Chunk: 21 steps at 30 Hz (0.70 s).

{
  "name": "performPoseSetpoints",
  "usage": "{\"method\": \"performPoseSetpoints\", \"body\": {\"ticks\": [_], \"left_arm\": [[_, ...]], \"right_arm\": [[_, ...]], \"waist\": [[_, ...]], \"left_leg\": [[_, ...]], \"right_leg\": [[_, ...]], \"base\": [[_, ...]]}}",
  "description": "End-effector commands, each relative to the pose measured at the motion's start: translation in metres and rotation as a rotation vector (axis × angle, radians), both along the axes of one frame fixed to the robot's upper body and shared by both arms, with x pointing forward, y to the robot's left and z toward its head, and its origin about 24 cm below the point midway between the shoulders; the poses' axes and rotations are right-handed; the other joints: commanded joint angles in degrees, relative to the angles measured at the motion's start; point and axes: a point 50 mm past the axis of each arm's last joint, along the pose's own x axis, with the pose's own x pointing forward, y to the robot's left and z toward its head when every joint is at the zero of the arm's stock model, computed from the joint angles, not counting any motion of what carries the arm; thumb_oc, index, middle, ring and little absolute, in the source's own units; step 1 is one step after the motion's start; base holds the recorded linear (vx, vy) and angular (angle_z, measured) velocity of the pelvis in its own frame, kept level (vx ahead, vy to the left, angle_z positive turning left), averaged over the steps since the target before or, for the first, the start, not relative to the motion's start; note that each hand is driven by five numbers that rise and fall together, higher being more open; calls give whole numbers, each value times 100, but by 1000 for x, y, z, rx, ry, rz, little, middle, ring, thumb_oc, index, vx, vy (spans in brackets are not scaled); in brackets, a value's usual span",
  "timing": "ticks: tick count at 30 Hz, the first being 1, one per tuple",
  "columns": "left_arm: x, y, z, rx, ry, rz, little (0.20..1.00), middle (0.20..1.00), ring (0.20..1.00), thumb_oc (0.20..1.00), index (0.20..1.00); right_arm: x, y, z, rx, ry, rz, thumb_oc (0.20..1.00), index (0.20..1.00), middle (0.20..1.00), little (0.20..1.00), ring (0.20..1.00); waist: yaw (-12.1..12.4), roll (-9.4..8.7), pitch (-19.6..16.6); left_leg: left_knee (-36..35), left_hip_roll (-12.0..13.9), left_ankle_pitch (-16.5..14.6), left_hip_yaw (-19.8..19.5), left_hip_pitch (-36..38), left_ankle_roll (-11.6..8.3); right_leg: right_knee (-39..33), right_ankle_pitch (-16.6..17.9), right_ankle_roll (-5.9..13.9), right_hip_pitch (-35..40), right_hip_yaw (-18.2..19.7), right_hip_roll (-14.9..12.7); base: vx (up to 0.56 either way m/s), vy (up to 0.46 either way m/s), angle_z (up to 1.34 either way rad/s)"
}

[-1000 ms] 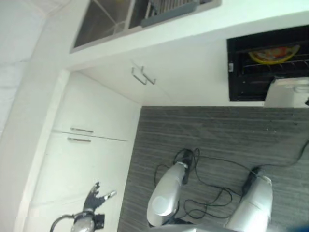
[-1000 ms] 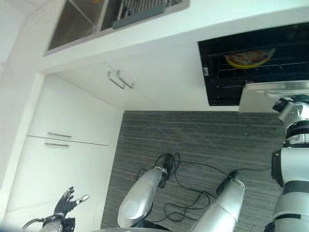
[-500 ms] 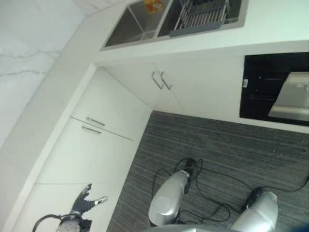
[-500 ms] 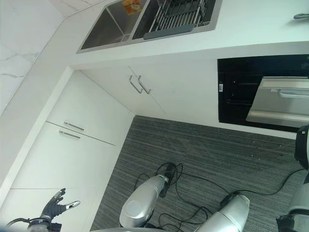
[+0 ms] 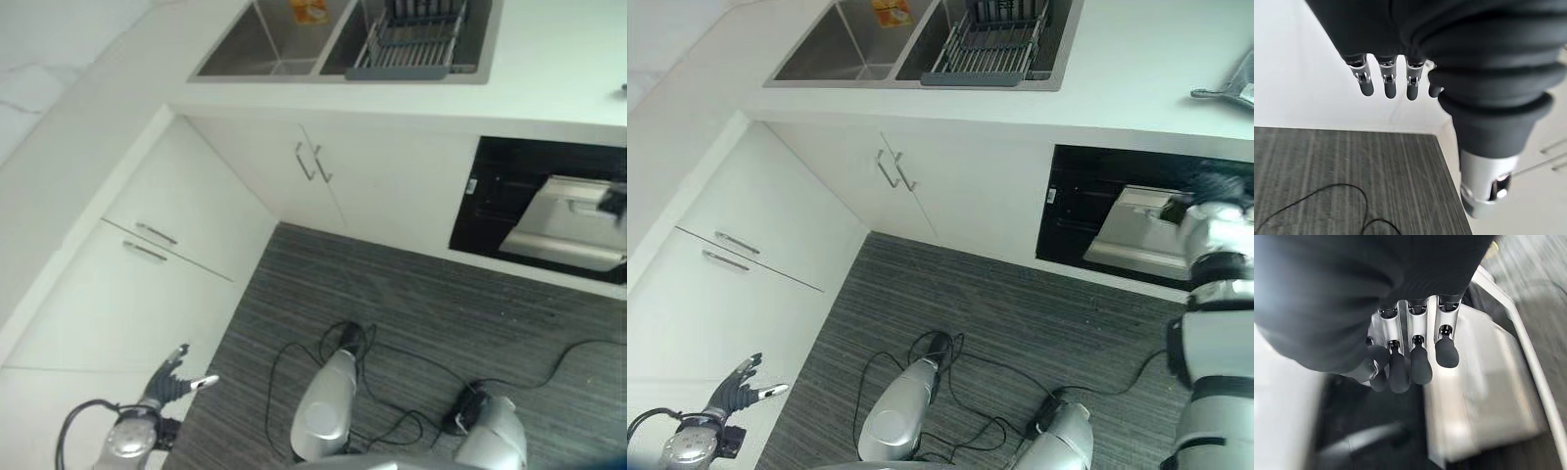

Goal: Place the dishes in the dishwasher.

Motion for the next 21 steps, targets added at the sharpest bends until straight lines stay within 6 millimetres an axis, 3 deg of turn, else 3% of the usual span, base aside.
{"method": "performPoseSetpoints", "body": {"ticks": [1, 2, 3, 4, 6, 8, 12, 13, 14, 15, 16, 17, 18, 19, 21], "left_arm": [[7, 25, 19, 60, -87, 116, 1000, 1000, 1000, 1000, 1000], [14, 20, 22, 54, -116, 120, 1000, 1000, 1000, 1000, 1000], [14, 20, 22, 54, -116, 120, 1000, 1000, 1000, 1000, 1000], [29, 13, 29, 30, -185, 152, 1000, 1000, 1000, 1000, 1000], [47, 5, 37, -3, -251, 171, 1000, 1000, 1000, 1000, 1000], [58, 0, 42, -18, -279, 172, 1000, 1000, 1000, 1000, 1000], [87, -17, 47, -48, -310, 213, 1000, 1000, 1000, 1000, 1000], [86, -18, 36, -77, -290, 231, 1000, 1000, 1000, 1000, 1000], [70, -12, 18, -27, -238, 276, 1000, 1000, 1000, 1000, 1000], [67, -17, 19, -80, -350, 182, 1000, 1000, 1000, 1000, 1000], [55, -17, 12, -95, -339, 177, 1000, 1000, 1000, 1000, 1000], [40, -16, 3, -130, -308, 179, 1000, 1000, 1000, 1000, 1000], [19, -14, -12, -197, -249, 203, 1000, 1000, 1000, 1000, 1000], [9, -14, -19, -218, -220, 214, 1000, 1000, 1000, 1000, 1000], [-8, -16, -34, -268, -127, 195, 1000, 1000, 1000, 1000, 1000]], "right_arm": [[1, -1, 47, -90, -272, -27, 200, 200, 200, 200, 200], [-1, 1, 33, -87, -270, -21, 200, 200, 200, 200, 200], [-1, 1, 33, -87, -270, -21, 200, 200, 200, 200, 200], [-6, 11, 5, -60, -293, 0, 200, 200, 200, 200, 200], [-12, 25, -23, -22, -322, 26, 200, 200, 200, 200, 200], [-16, 35, -37, 8, -335, 45, 200, 200, 200, 200, 200], [-24, 86, -75, 18, -298, 209, 200, 200, 200, 200, 200], [-31, 93, -89, 19, -257, 251, 200, 200, 200, 200, 200], [-36, 92, -99, 28, -227, 268, 200, 200, 200, 200, 200], [-40, 89, -107, 32, -205, 279, 200, 200, 200, 200, 200], [-46, 86, -117, 42, -179, 289, 200, 200, 200, 200, 200], [-55, 86, -133, 57, -135, 305, 310, 310, 310, 310, 310], [-66, 93, -154, 66, -55, 350, 689, 689, 689, 689, 689], [-70, 96, -162, 59, -14, 368, 1000, 1000, 1000, 1000, 1000], [-87, 97, -183, 68, 95, 398, 1000, 1000, 1000, 1000, 1000]], "waist": [[-25, -180, 406], [-93, -216, 420], [-93, -216, 420], [-255, -300, 463], [-443, -447, 449], [-547, -543, 427], [-954, -867, 166], [-1066, -951, 39], [-1067, -978, -28], [-1050, -985, -55], [-1034, -990, -116], [-1030, -1003, -156], [-1038, -1013, -221], [-1044, -1013, -261], [-1086, -1013, -375]], "left_leg": [[62, -82, 177, 243, -198, 224], [53, -46, 171, 283, -201, 235], [53, -46, 171, 283, -201, 235], [42, 20, 245, 379, -242, 293], [52, 64, 184, 466, -220, 305], [75, 93, 131, 519, -191, 306], [29, 277, 50, 703, 13, 258], [-8, 379, 46, 769, 118, 212], [-22, 427, 43, 781, 169, 183], [-13, 456, 22, 779, 234, 157], [-54, 490, 43, 768, 287, 139], [-106, 529, 41, 771, 413, 121], [-298, 603, 95, 780, 655, 96], [-465, 641, 160, 793, 790, 79], [-862, 665, 375, 935, 1016, 51]], "right_leg": [[-892, -106, -202, 1213, 165, 57], [-1045, -42, -185, 1265, 180, 114], [-1045, -42, -185, 1265, 180, 114], [-1429, 224, -164, 1356, 215, 235], [-1791, 343, -102, 1527, 310, 366], [-1997, 405, -59, 1648, 373, 421], [-2478, 511, -18, 1973, 663, 594], [-2557, 488, -32, 2075, 742, 648], [-2594, 473, -43, 2139, 739, 667], [-2610, 444, -49, 2227, 724, 685], [-2648, 444, -70, 2295, 697, 732], [-2693, 433, -99, 2417, 668, 790], [-2854, 448, -160, 2611, 637, 911], [-2973, 480, -188, 2711, 626, 983], [-3262, 603, -229, 2948, 634, 1103]], "base": [[-107, 5, 16], [-72, 10, 15], [-184, 37, -12], [-179, 32, -35], [-149, 15, -17], [-71, -10, -17], [-33, -20, -29], [-50, -91, -47], [-48, -116, -57], [-55, -120, -45], [-25, -116, -25], [18, -124, -8], [68, -95, 4], [113, -51, 8], [68, 1, 14]]}}
